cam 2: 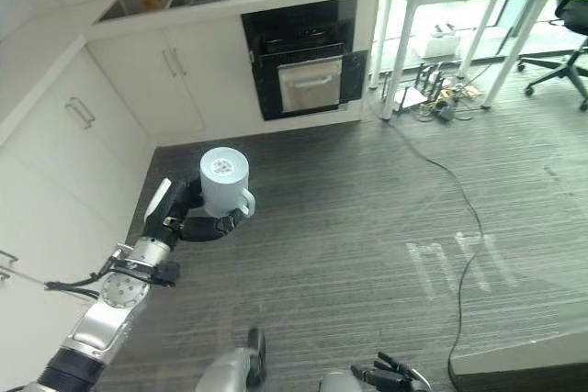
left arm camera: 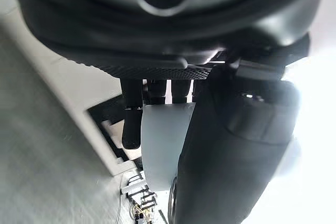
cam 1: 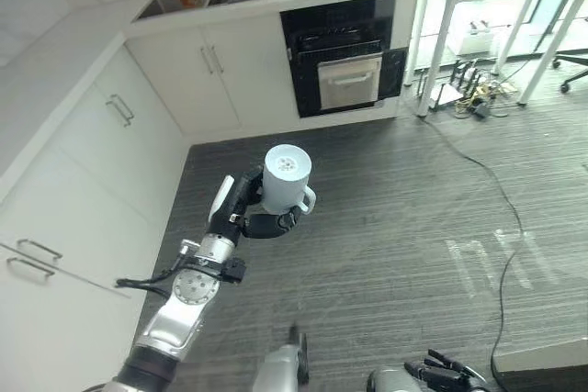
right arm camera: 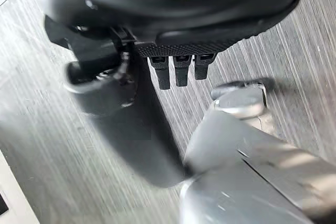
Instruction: Place the dishes in the dishwasher.
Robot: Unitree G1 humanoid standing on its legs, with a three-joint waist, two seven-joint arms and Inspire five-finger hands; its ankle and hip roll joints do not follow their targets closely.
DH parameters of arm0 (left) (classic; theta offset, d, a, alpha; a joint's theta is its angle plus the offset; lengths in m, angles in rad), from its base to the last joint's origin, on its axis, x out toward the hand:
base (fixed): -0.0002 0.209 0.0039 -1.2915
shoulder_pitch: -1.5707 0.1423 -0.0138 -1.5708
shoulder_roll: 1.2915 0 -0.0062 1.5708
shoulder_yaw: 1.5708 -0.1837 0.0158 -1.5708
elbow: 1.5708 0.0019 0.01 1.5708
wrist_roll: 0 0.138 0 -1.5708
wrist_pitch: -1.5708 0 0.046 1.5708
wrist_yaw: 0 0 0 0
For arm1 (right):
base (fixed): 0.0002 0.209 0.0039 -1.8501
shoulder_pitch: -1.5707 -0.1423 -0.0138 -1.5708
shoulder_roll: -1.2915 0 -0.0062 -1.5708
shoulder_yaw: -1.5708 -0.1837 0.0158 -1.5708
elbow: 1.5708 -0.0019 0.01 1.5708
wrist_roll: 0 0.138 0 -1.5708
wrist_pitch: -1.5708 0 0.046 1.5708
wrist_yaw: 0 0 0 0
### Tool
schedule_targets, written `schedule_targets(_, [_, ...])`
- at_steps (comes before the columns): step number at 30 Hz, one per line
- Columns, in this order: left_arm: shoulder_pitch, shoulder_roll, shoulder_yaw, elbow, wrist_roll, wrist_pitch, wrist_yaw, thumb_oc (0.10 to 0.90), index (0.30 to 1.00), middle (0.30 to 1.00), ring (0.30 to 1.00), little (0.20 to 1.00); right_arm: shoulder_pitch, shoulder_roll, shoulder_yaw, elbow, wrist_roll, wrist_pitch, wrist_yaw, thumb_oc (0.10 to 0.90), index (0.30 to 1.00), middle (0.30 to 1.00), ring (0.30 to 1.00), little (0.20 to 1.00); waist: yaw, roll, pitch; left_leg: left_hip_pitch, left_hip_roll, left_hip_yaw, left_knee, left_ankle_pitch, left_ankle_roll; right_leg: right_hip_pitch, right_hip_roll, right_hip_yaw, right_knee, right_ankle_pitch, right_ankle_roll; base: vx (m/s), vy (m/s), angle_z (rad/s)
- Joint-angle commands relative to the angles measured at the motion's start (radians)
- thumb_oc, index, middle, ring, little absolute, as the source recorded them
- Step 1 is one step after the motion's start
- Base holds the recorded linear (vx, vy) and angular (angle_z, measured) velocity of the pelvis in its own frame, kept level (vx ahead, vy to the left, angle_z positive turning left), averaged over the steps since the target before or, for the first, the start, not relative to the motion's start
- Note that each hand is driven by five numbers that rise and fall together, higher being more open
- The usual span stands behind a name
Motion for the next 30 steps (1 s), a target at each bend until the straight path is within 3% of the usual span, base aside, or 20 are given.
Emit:
schedule_targets(1, [-0.058, 0.045, 0.152, -0.111, 0.019, -0.138, 0.021, 0.4, 0.3, 0.3, 0.3, 0.3, 0.008, -0.003, 0.011, -0.047, -0.007, -0.047, 0.009, 0.8, 0.9, 0.9, 0.9, 0.9, 0.001, -0.031, -0.083, 0.055, -0.062, 0.014, 0.038, -0.009, 0.038, 0.207, -0.02, -0.087, -0.144, -0.018, 0.107, 0.45, 0.44, -1.17])
schedule_targets(4, [-0.066, 0.071, 0.162, -0.101, 0.016, -0.117, -0.007, 0.4, 0.3, 0.3, 0.3, 0.3, 0.024, 0.026, -0.001, -0.072, -0.03, -0.06, -0.02, 0.8, 0.9, 0.9, 0.9, 0.9, 0.01, -0.037, -0.104, 0.09, -0.11, 0.004, 0.038, -0.05, 0.083, 0.26, -0.049, -0.123, -0.144, 0.009, 0.122, 0.3, 0.257, -0.79])
schedule_targets(6, [-0.088, 0.085, 0.144, -0.064, 0.002, -0.137, -0.027, 0.4, 0.3, 0.3, 0.3, 0.3, 0.033, 0.046, 0.002, -0.076, -0.027, -0.079, -0.043, 0.8, 0.9, 0.9, 0.9, 0.9, -0.007, -0.031, -0.112, 0.124, -0.136, -0.016, 0.038, -0.08, 0.116, 0.287, -0.049, -0.144, -0.144, 0.152, 0.148, 0.25, 0.226, -0.24])
schedule_targets(8, [-0.11, 0.101, 0.108, -0.021, 0.033, -0.178, -0.019, 0.4, 0.3, 0.3, 0.3, 0.3, 0.038, 0.067, 0.02, -0.084, -0.025, -0.094, -0.039, 0.8, 0.9, 0.9, 0.9, 0.9, -0.035, -0.013, -0.098, 0.181, -0.158, -0.037, 0.038, -0.12, 0.153, 0.153, -0.044, -0.148, 0.071, 0.304, 0.176, 0.26, 0.235, 0.18])
schedule_targets(10, [-0.123, 0.108, 0.088, -0.016, 0.062, -0.184, 0.005, 0.4, 0.3, 0.3, 0.3, 0.3, 0.034, 0.069, 0.043, -0.083, 0.0, -0.093, -0.033, 0.8, 0.9, 0.9, 0.9, 0.9, -0.056, -0.006, -0.076, 0.225, -0.163, -0.047, 0.038, -0.144, 0.16, 0.046, -0.012, -0.155, 0.086, 0.294, 0.167, 0.27, 0.023, 0.24])
schedule_targets(11, [-0.147, 0.11, 0.073, -0.024, 0.085, -0.163, 0.02, 0.4, 0.3, 0.3, 0.3, 0.3, 0.03, 0.057, 0.048, -0.084, 0.019, -0.081, -0.039, 0.8, 0.9, 0.9, 0.9, 0.9, -0.085, -0.009, -0.05, 0.264, -0.171, -0.06, 0.038, -0.167, 0.162, -0.025, 0.021, -0.147, 0.003, 0.288, 0.154, 0.38, -0.144, -0.01])
schedule_targets(12, [-0.164, 0.106, 0.071, -0.036, 0.09, -0.139, 0.028, 0.4, 0.3, 0.3, 0.3, 0.3, 0.031, 0.047, 0.046, -0.081, 0.031, -0.069, -0.041, 0.8, 0.9, 0.9, 0.9, 0.9, -0.105, -0.017, -0.04, 0.289, -0.178, -0.066, 0.038, -0.193, 0.163, -0.061, 0.012, -0.141, -0.126, 0.3, 0.147, 0.32, -0.146, -0.05])
schedule_targets(13, [-0.166, 0.106, 0.071, -0.038, 0.091, -0.136, 0.029, 0.4, 0.3, 0.3, 0.3, 0.3, 0.03, 0.046, 0.046, -0.08, 0.034, -0.068, -0.041, 0.8, 0.9, 0.9, 0.9, 0.9, -0.107, -0.018, -0.036, 0.295, -0.178, -0.067, 0.038, -0.198, 0.162, -0.062, 0.008, -0.142, -0.144, 0.302, 0.147, 0.3, -0.172, 0.16])
schedule_targets(14, [-0.174, 0.102, 0.07, -0.046, 0.099, -0.119, 0.037, 0.4, 0.3, 0.3, 0.3, 0.3, 0.03, 0.041, 0.042, -0.071, 0.043, -0.068, -0.037, 0.8, 0.9, 0.9, 0.9, 0.9, -0.114, -0.045, -0.027, 0.321, -0.2, -0.065, 0.038, -0.222, 0.161, -0.139, -0.046, -0.121, -0.144, 0.29, 0.162, 0.27, -0.164, 0.48])
schedule_targets(16, [-0.176, 0.109, 0.069, -0.049, 0.098, -0.115, 0.044, 0.4, 0.3, 0.3, 0.3, 0.3, 0.035, 0.04, 0.014, -0.049, 0.036, -0.076, -0.03, 0.8, 0.9, 0.9, 0.9, 0.9, -0.128, -0.071, -0.025, 0.375, -0.226, -0.079, 0.038, -0.275, 0.16, -0.267, -0.109, -0.056, -0.144, 0.328, 0.206, 0.54, -0.27, 0.44])
schedule_targets(18, [-0.145, 0.115, 0.076, -0.044, 0.107, -0.145, 0.052, 0.4, 0.3, 0.3, 0.3, 0.3, 0.049, 0.047, -0.001, -0.036, 0.015, -0.095, -0.046, 0.8, 0.9, 0.9, 0.9, 0.9, -0.13, -0.07, -0.041, 0.439, -0.224, -0.093, 0.038, -0.326, 0.156, -0.257, -0.106, -0.045, -0.144, 0.336, 0.2, 0.75, -0.357, 0.42])
schedule_targets(20, [-0.133, 0.109, 0.072, -0.046, 0.101, -0.141, 0.059, 0.4, 0.3, 0.3, 0.3, 0.3, 0.05, 0.047, 0.008, -0.031, 0.02, -0.102, -0.047, 0.8, 0.9, 0.9, 0.9, 0.9, -0.134, -0.066, -0.057, 0.475, -0.209, -0.099, 0.038, -0.331, 0.142, -0.233, -0.083, -0.042, -0.144, 0.322, 0.179, 0.59, -0.323, 0.12])
schedule_targets(22, [-0.107, 0.091, 0.072, -0.064, 0.112, -0.138, 0.072, 0.4, 0.3, 0.3, 0.3, 0.3, 0.043, 0.045, 0.023, -0.043, 0.021, -0.11, -0.039, 0.8, 0.9, 0.9, 0.9, 0.9, -0.137, -0.053, -0.068, 0.523, -0.177, -0.098, 0.038, -0.306, 0.117, -0.195, -0.047, -0.052, -0.144, 0.291, 0.145, 0.51, -0.292, 0.44])
schedule_targets(23, [-0.096, 0.088, 0.075, -0.078, 0.121, -0.133, 0.079, 0.4, 0.3, 0.3, 0.3, 0.3, 0.036, 0.042, 0.035, -0.051, 0.015, -0.114, -0.033, 0.8, 0.9, 0.9, 0.9, 0.9, -0.131, -0.048, -0.071, 0.544, -0.163, -0.095, 0.038, -0.253, 0.098, -0.174, -0.032, -0.061, -0.144, 0.272, 0.126, 0.49, -0.313, 0.52])
schedule_targets(25, [-0.082, 0.086, 0.083, -0.1, 0.137, -0.13, 0.088, 0.4, 0.3, 0.3, 0.3, 0.3, 0.023, 0.034, 0.063, -0.061, 0.009, -0.134, -0.025, 0.8, 0.9, 0.9, 0.9, 0.9, -0.115, -0.046, -0.075, 0.584, -0.142, -0.089, 0.049, -0.077, 0.051, -0.13, -0.005, -0.068, -0.144, 0.233, 0.091, 0.51, -0.397, -0.14])
schedule_targets(26, [-0.076, 0.086, 0.093, -0.129, 0.134, -0.112, 0.091, 0.4, 0.3, 0.3, 0.3, 0.3, 0.013, 0.023, 0.078, -0.07, 0.026, -0.135, -0.019, 0.8, 0.9, 0.9, 0.9, 0.9, -0.103, -0.045, -0.073, 0.538, -0.119, -0.08, 0.165, 0.013, 0.019, -0.098, 0.012, -0.084, -0.144, 0.204, 0.064, 0.41, -0.374, -0.61])
schedule_targets(27, [-0.077, 0.088, 0.095, -0.133, 0.13, -0.109, 0.09, 0.4, 0.3, 0.3, 0.3, 0.3, 0.011, 0.02, 0.078, -0.07, 0.028, -0.134, -0.019, 0.8, 0.9, 0.9, 0.9, 0.9, -0.102, -0.049, -0.072, 0.52, -0.114, -0.07, 0.215, 0.033, 0.014, -0.088, 0.013, -0.086, -0.144, 0.197, 0.057, 0.39, -0.446, -0.42])
schedule_targets(28, [-0.086, 0.092, 0.103, -0.149, 0.116, -0.094, 0.07, 0.4, 0.3, 0.3, 0.3, 0.3, 0.002, 0.009, 0.075, -0.075, 0.034, -0.13, -0.028, 0.8, 0.9, 0.9, 0.9, 0.9, -0.089, -0.067, -0.06, 0.389, -0.07, -0.037, 0.423, 0.084, 0.005, -0.037, 0.014, -0.098, -0.144, 0.161, 0.022, 0.28, -0.332, -0.09])
schedule_targets(29, [-0.101, 0.095, 0.102, -0.144, 0.106, -0.092, 0.053, 0.4, 0.3, 0.3, 0.3, 0.3, -0.003, 0.0, 0.069, -0.074, 0.05, -0.13, -0.025, 0.8, 0.9, 0.9, 0.9, 0.9, -0.078, -0.064, -0.045, 0.288, -0.065, -0.04, 0.491, 0.06, 0.021, 0.0, 0.021, -0.107, -0.144, 0.14, 0.012, 0.31, -0.3, -0.06])
schedule_targets(30, [-0.106, 0.097, 0.103, -0.139, 0.102, -0.094, 0.049, 0.4, 0.3, 0.3, 0.3, 0.3, -0.007, -0.003, 0.063, -0.073, 0.053, -0.13, -0.019, 0.8, 0.9, 0.9, 0.9, 0.9, -0.069, -0.061, -0.038, 0.258, -0.095, -0.045, 0.462, 0.038, 0.036, 0.016, 0.021, -0.105, -0.144, 0.133, 0.016, 0.24, -0.094, -0.2])
